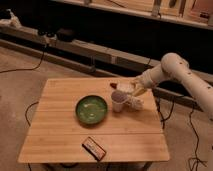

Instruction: Place the white sponge in the ceramic cup

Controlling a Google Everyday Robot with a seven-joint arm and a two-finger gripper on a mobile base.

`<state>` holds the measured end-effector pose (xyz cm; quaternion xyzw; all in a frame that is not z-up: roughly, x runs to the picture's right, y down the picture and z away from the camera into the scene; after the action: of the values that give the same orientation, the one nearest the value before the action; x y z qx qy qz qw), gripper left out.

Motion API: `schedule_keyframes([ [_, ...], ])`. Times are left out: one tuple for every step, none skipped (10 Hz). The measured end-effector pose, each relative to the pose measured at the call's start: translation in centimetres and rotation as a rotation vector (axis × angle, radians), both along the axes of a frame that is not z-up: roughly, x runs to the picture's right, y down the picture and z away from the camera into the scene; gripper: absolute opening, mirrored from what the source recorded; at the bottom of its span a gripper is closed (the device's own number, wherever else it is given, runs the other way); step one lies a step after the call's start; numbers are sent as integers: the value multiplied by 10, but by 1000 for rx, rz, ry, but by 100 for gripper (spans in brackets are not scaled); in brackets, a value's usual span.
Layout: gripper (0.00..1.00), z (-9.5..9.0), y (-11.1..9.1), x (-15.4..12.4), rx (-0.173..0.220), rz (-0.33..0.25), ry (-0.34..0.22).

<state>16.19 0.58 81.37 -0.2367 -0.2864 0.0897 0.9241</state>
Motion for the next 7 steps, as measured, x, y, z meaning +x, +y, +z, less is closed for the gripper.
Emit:
schedule_keyframes([
  [0, 5, 0, -10, -6, -5, -9],
  [1, 10, 2, -16, -14, -15, -13],
  [10, 15, 5, -22, -20, -35, -13],
  [18, 18, 8, -28, -23, -55, -12],
  [28, 20, 10, -34, -22, -82, -8],
  [38, 20, 13, -37, -19, -105, -2],
  [48, 18, 15, -39, -11, -131, 6],
])
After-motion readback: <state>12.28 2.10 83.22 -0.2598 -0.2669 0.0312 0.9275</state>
